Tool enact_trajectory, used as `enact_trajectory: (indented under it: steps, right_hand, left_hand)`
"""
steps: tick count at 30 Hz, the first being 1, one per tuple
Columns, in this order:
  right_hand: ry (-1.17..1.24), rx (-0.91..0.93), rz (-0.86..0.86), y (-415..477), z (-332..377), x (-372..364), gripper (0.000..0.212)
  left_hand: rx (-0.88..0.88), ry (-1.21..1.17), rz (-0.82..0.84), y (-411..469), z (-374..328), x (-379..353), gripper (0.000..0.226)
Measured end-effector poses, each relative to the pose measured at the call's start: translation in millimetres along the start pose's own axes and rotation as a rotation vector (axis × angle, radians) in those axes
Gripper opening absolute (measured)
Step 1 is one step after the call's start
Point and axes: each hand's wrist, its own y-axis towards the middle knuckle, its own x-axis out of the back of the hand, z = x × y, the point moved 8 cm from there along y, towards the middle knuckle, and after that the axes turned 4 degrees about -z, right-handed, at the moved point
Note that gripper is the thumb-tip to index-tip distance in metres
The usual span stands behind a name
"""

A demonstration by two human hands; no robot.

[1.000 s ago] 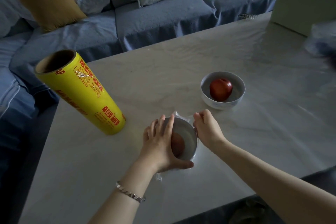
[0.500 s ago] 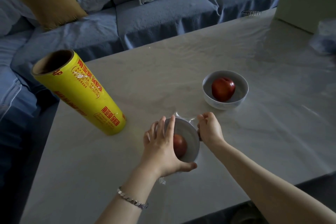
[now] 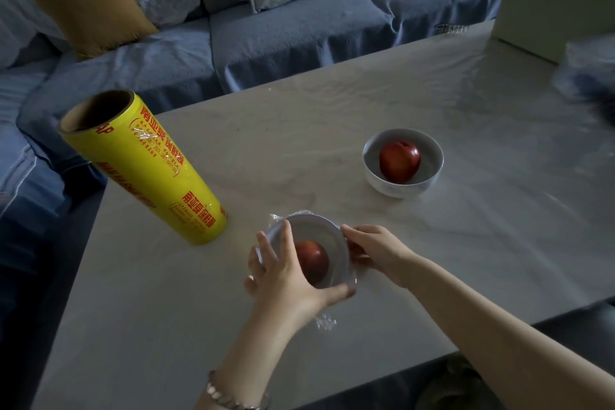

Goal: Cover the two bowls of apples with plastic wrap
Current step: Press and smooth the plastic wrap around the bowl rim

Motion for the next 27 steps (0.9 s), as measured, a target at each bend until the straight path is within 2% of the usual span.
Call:
enact_trajectory:
  steps: [4, 6, 9, 13, 18, 20, 22, 24, 27]
  right_hand:
    - [-0.132, 0.01, -0.017, 0, 7, -2, 0.026]
    - [-0.133, 0.07, -0.098, -1, 17, 2, 0.032]
    - [-0.077, 0.14, -0.219, -3, 33, 11, 0.033]
    - [-0.175, 0.188, -0.32, -2, 50, 10, 0.025]
    - [-0.451, 0.447, -0.36, -17, 72, 11, 0.019]
    - [-0.526, 0.496, -0.348, -19, 68, 18, 0.022]
    - [-0.639, 0.453, -0.357, -15, 58, 24, 0.02]
    - [-0.742, 0.365, -0.374, -8, 50, 24, 0.008]
    - [-0.747, 0.297, -0.401, 4, 48, 21, 0.003]
  left_hand:
    - [-0.251, 0.14, 0.101, 7, 4, 11, 0.141]
    - [-0.357, 0.188, 0.126, 16, -2, 11, 0.144]
    - [-0.428, 0.213, 0.171, 23, -13, 5, 0.147]
    - [-0.438, 0.242, 0.141, 26, -16, 1, 0.146]
    - [-0.426, 0.261, 0.133, 27, -15, -2, 0.145]
    - [-0.431, 0.253, 0.12, 27, -15, -2, 0.144]
    - [-0.428, 0.258, 0.106, 27, -15, -1, 0.143]
    - [-0.416, 0.266, 0.092, 27, -15, -2, 0.142]
    - [-0.359, 0.227, 0.069, 25, -17, -2, 0.139]
